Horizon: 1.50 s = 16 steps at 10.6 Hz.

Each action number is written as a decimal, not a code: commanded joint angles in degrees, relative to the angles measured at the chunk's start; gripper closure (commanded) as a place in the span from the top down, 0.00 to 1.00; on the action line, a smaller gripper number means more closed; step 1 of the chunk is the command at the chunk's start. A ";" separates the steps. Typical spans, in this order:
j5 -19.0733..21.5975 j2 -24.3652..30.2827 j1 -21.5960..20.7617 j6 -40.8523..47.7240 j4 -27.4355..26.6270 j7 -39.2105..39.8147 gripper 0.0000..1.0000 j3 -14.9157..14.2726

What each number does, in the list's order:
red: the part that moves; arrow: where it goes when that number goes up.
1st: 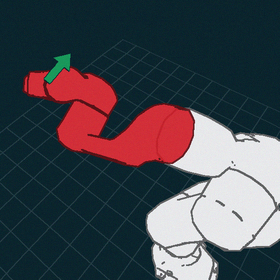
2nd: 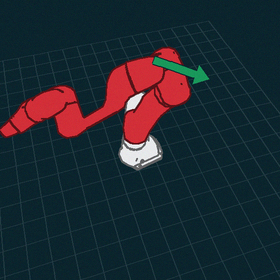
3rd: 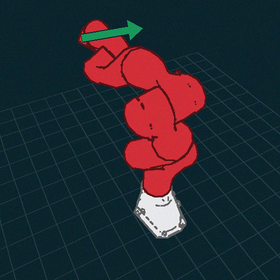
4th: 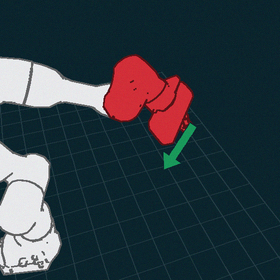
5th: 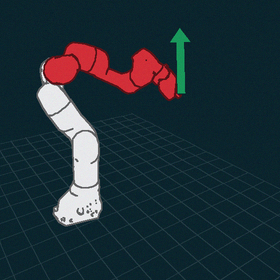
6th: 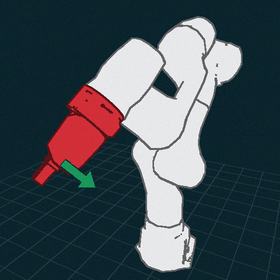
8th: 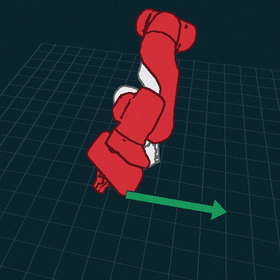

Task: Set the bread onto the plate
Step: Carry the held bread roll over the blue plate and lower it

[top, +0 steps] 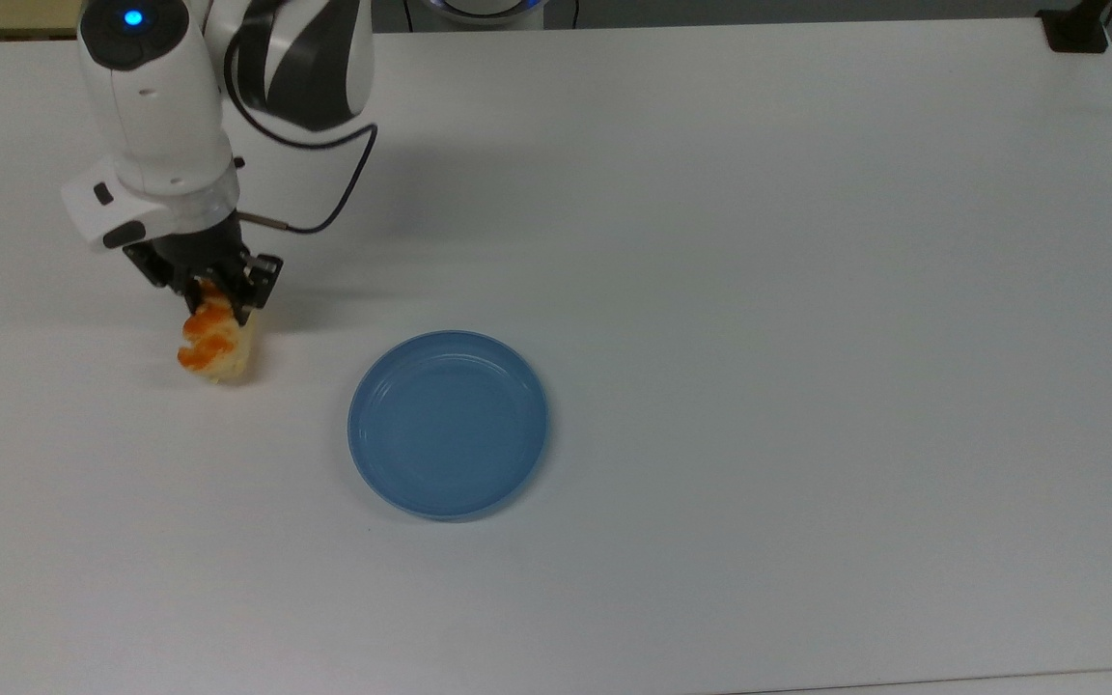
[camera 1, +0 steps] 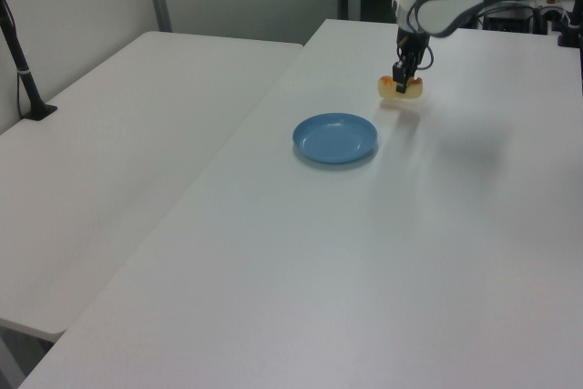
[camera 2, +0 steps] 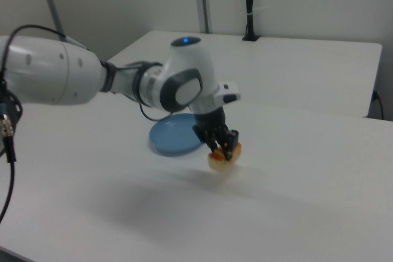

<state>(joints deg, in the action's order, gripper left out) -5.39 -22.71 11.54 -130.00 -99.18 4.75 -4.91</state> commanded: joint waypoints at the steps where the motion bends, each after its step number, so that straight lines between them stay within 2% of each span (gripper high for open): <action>1: -1.03 6.36 -0.64 14.81 2.31 -1.41 0.45 3.58; 2: -0.94 5.84 -1.51 20.61 6.42 -1.76 0.45 5.42; 3: -0.07 5.23 -3.08 24.23 9.16 -2.72 0.45 5.96; 6: -0.50 1.55 -9.23 23.31 12.50 -12.81 0.45 5.97; 9: -1.20 -3.90 -11.97 13.58 13.31 -21.52 0.45 5.97; 11: -1.64 -5.76 -12.59 9.35 13.93 -23.55 0.45 5.97; 14: -4.81 -8.92 -13.03 3.03 14.80 -26.45 0.46 5.88; 15: -5.77 -9.54 -13.21 2.56 14.81 -26.90 0.49 5.97; 16: -7.17 -9.72 -13.30 2.47 14.72 -27.25 0.73 5.97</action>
<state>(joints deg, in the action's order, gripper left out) -9.50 -30.72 -0.70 -126.47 -86.00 -19.93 1.59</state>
